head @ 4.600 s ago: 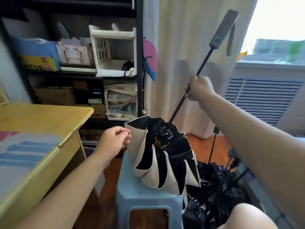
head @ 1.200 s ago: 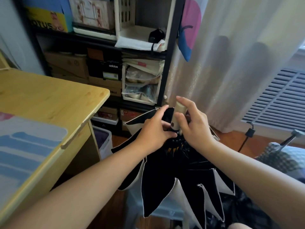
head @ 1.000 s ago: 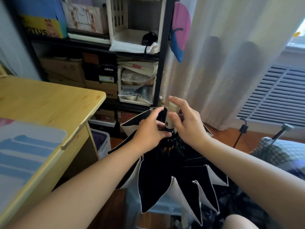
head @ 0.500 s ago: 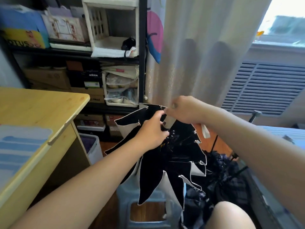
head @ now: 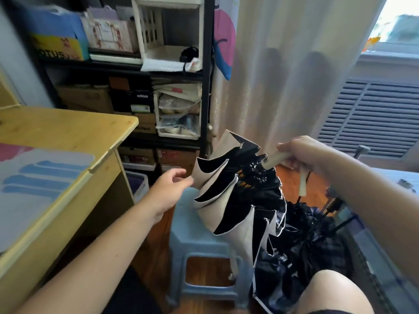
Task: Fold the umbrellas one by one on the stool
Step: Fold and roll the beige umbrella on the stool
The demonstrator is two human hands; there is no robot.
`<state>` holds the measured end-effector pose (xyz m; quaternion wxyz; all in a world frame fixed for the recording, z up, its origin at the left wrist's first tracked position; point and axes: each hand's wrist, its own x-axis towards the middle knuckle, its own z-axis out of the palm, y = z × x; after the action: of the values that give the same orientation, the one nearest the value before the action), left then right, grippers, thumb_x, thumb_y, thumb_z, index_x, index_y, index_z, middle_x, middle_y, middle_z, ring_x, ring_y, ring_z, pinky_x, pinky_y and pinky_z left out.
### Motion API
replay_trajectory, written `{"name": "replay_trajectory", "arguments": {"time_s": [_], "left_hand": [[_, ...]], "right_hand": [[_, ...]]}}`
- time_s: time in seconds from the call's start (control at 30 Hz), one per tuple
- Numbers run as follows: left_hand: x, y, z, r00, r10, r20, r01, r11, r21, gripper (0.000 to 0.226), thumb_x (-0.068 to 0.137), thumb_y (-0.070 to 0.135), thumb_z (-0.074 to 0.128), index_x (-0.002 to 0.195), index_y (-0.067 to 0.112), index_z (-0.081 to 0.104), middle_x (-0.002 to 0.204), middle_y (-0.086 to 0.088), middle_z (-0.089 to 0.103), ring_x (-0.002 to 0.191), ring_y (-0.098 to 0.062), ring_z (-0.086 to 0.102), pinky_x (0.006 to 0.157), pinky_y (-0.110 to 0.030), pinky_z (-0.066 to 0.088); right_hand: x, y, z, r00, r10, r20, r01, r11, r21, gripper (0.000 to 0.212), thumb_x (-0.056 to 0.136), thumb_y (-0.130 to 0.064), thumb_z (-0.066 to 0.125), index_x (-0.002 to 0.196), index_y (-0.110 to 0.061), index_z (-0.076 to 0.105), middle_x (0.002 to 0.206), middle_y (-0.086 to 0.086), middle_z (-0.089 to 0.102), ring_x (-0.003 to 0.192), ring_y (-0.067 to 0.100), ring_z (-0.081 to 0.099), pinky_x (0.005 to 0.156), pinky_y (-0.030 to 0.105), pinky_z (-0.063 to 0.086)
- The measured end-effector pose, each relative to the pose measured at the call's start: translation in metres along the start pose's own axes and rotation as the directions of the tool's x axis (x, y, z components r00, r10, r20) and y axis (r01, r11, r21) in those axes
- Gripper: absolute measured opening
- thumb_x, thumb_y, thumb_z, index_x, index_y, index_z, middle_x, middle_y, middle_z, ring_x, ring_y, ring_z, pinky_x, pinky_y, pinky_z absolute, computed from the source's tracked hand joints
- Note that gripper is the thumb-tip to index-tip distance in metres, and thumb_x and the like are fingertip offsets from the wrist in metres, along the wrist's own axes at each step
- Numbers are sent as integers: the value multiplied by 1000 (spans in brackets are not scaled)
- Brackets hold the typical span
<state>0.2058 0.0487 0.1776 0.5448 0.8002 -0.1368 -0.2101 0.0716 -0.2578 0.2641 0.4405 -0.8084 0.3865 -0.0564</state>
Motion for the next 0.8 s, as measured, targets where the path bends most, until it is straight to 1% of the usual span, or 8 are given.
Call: {"name": "replay_trajectory", "arguments": {"time_s": [0.1,0.2,0.37,0.43,0.53,0.63,0.73,0.8], "left_hand": [[-5,-9,8,997,-56,59,57,998,-32,37,99,26,66,135,24,58,107,-1,67,93,-18,63,79,-37,53],[-12,-6,6,997,-5,74,9,999,-51,36,100,26,64,135,32,57,116,0,67,107,-17,64,97,-44,54],[-12,19,-5,984,177,-7,-176,968,-178,34,103,17,59,133,31,63,122,6,68,113,-9,64,96,-34,54],[-10,27,-11,983,182,-26,-183,961,-207,28,103,17,59,128,28,66,119,7,69,111,-8,64,91,-30,54],[-2,16,-12,995,78,-57,-88,975,-205,17,104,16,56,113,24,68,114,-2,71,108,-16,67,92,-36,55],[5,-24,-7,996,-82,-17,79,988,-131,17,104,14,54,108,20,70,108,-9,73,104,-26,69,95,-43,55],[1,-71,0,978,-202,60,207,973,-105,18,105,10,52,110,13,69,108,-10,75,101,-25,70,89,-39,55],[0,-98,4,970,-243,34,245,960,-135,18,104,8,53,109,13,69,108,-9,75,101,-25,70,88,-38,55]], "right_hand": [[-10,11,-3,1000,-10,-29,15,979,205,30,101,-24,62,108,5,67,67,11,58,48,17,46,50,30,37],[-14,19,-7,997,-61,-40,72,920,386,31,104,-22,58,117,6,63,84,20,59,51,18,48,54,32,40],[-4,29,-10,988,-152,-2,127,814,567,31,106,-20,52,126,4,57,78,11,63,54,17,55,57,31,48],[2,40,-6,984,-176,39,116,781,614,31,106,-18,51,129,3,57,90,15,64,61,16,57,62,32,48],[12,70,8,979,-138,152,3,750,661,29,106,-15,50,131,-2,59,100,14,64,69,18,58,72,34,48],[25,113,40,959,-19,283,-166,770,616,27,107,-14,46,130,-5,57,91,11,61,69,18,56,70,34,47],[36,162,84,931,169,324,-329,774,541,27,109,-18,46,131,-5,55,86,8,55,66,17,52,67,32,45],[45,185,109,930,233,285,-360,738,571,26,109,-22,48,128,-5,55,81,6,49,63,15,46,64,29,42]]}}
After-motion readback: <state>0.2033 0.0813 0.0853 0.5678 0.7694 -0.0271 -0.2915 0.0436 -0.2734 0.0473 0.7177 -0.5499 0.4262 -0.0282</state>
